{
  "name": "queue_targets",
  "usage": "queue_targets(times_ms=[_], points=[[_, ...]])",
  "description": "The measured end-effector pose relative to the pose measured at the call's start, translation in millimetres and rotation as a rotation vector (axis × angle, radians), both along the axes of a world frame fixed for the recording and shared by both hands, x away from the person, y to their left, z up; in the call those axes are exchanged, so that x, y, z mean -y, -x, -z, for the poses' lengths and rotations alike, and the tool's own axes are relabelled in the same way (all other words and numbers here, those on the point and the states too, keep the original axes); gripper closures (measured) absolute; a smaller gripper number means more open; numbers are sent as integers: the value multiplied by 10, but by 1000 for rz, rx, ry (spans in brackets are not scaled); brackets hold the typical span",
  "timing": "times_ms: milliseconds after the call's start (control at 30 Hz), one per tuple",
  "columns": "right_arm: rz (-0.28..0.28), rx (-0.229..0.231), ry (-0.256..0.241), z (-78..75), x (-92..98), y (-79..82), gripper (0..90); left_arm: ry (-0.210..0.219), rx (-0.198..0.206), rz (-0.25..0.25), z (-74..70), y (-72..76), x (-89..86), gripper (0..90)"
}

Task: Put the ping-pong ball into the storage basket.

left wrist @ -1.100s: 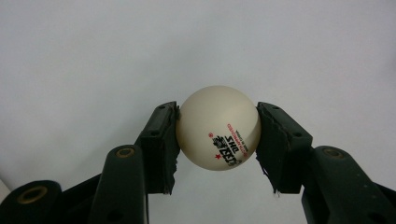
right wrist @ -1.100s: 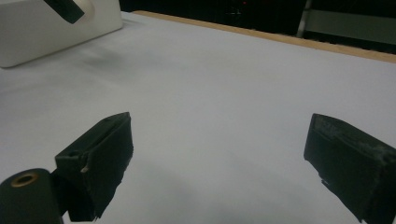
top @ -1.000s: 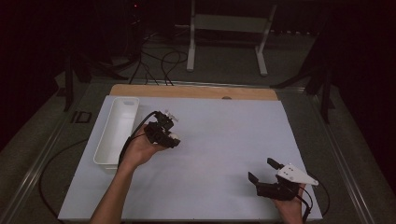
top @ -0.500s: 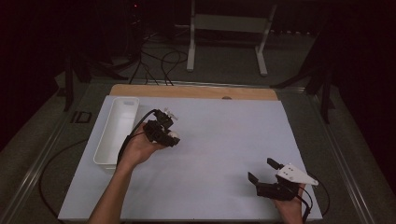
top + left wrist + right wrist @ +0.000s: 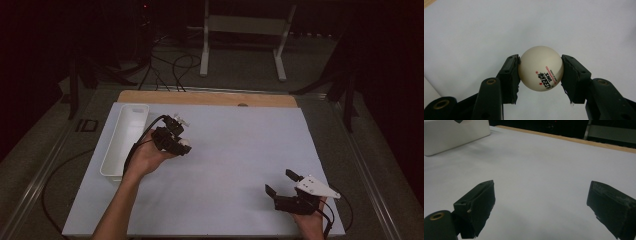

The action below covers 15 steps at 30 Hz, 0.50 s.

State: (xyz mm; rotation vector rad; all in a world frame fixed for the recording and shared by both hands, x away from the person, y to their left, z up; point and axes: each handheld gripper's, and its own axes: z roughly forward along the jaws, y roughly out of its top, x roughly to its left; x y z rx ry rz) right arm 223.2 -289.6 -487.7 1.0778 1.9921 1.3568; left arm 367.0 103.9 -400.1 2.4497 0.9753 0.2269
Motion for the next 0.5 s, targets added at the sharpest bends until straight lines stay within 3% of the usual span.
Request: queue_targets(times_ms=[500], points=[[-2,-1,-1,4,-5,-4,76,-6,1,-14,-57,-9,-45,513]])
